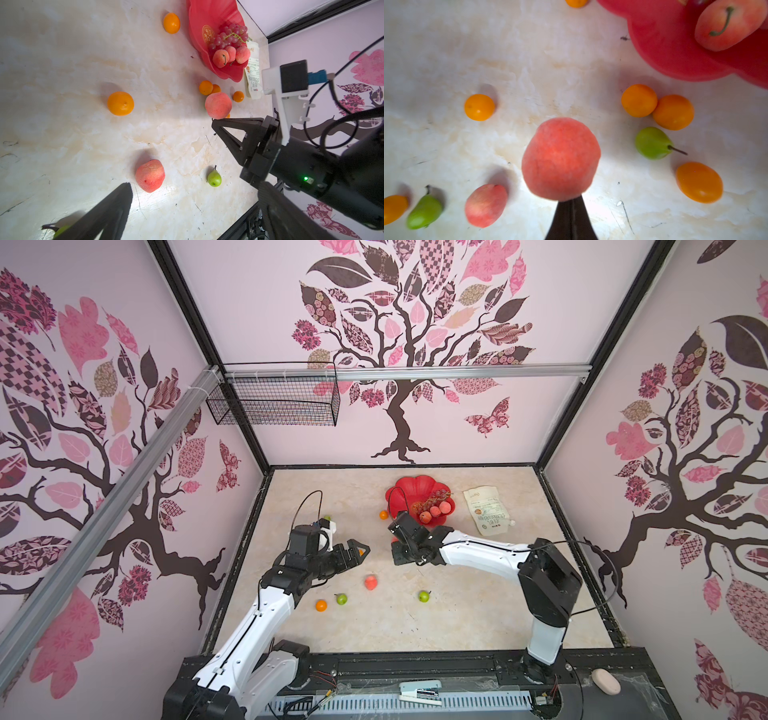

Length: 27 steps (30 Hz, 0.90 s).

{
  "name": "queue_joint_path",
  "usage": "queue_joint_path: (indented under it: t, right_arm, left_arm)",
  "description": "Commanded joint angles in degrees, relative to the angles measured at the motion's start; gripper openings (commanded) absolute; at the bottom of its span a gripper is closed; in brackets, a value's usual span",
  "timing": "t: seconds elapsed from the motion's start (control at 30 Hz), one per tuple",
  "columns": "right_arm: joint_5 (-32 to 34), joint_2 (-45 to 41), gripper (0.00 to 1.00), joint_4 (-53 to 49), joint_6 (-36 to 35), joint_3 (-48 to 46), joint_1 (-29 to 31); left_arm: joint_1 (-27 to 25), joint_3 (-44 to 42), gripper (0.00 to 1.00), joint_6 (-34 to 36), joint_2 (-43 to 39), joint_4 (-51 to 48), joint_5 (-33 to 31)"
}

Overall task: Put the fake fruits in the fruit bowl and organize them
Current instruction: 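Lift the peach over the bowl with the right gripper while the left approaches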

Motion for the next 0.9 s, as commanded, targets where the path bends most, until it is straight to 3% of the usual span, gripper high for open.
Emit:
queue_joint_path:
  t: [0.0,0.4,0.87]
  right_arm:
    - [-4.1,-5.6,0.0,1.0,-1.6,-1.6,-2.4]
    - [-8.8,-13.6,0.0,0.0,-7.0,-6.6,-12.6]
    - [-13.7,-6.4,0.0,-8.4,-12.0,0.1,-21.6]
  left_arm:
    - [-0.9,3.2,0.98,1.1,-0.7,3.1,-0.9]
    - [-3.5,7.7,0.98,2.9,6.3,5.0,-0.5]
    - [-13.8,21.9,0.98,6.0,24.4,7.4,-3.4]
